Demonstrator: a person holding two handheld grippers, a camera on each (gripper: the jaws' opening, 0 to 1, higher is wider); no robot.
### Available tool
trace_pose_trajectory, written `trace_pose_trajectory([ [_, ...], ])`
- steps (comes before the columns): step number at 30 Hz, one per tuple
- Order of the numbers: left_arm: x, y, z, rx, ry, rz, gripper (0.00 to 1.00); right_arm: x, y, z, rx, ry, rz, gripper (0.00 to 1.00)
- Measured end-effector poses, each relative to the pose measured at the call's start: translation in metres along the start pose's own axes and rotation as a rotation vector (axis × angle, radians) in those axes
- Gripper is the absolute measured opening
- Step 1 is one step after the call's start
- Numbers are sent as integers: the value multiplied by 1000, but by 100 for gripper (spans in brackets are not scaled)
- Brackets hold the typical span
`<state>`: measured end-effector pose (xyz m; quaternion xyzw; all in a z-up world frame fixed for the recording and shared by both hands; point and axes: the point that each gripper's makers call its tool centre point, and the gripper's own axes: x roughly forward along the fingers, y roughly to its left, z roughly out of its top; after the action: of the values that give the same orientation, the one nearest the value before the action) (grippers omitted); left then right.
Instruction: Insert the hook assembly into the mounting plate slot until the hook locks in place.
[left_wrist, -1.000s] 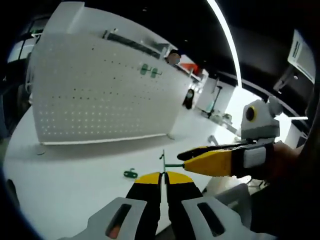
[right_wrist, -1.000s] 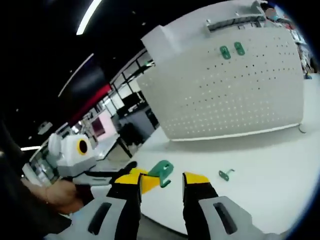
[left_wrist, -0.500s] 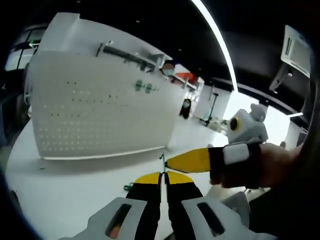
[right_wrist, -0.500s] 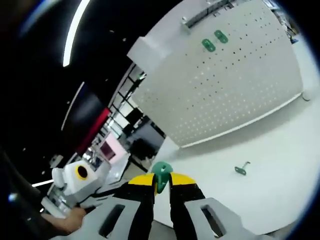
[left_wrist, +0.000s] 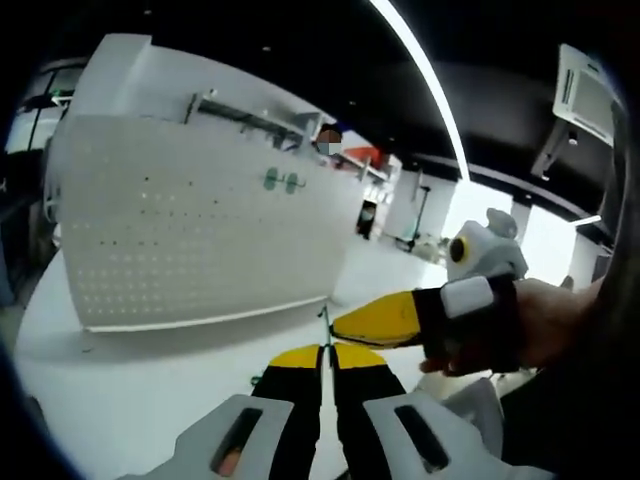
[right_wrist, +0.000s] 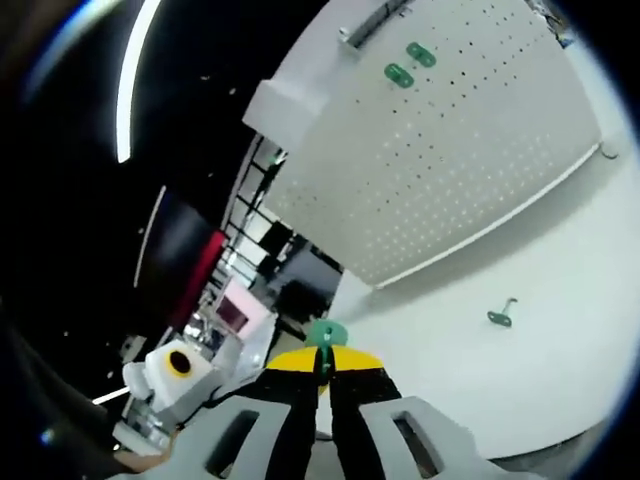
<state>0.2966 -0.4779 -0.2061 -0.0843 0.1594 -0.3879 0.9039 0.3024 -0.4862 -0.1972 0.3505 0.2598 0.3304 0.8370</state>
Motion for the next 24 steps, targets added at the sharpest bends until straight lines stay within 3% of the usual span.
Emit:
trace_pose_trajectory([
  [9, 0, 0, -1, 36, 39, -15, 5, 0, 2, -1, -66, 11, 0, 0],
  [13, -2, -2, -1, 40, 45, -25, 8, -1, -3, -6, -192, 33, -37, 0],
  [19, -4, -1, -8, -21, 42, -43, 34, -4, -4, -4, -250, 28, -53, 0],
  [24, -7, -9, -10, -29, 54, -68, 46, -6, -6, -5, -346, 47, -65, 0],
])
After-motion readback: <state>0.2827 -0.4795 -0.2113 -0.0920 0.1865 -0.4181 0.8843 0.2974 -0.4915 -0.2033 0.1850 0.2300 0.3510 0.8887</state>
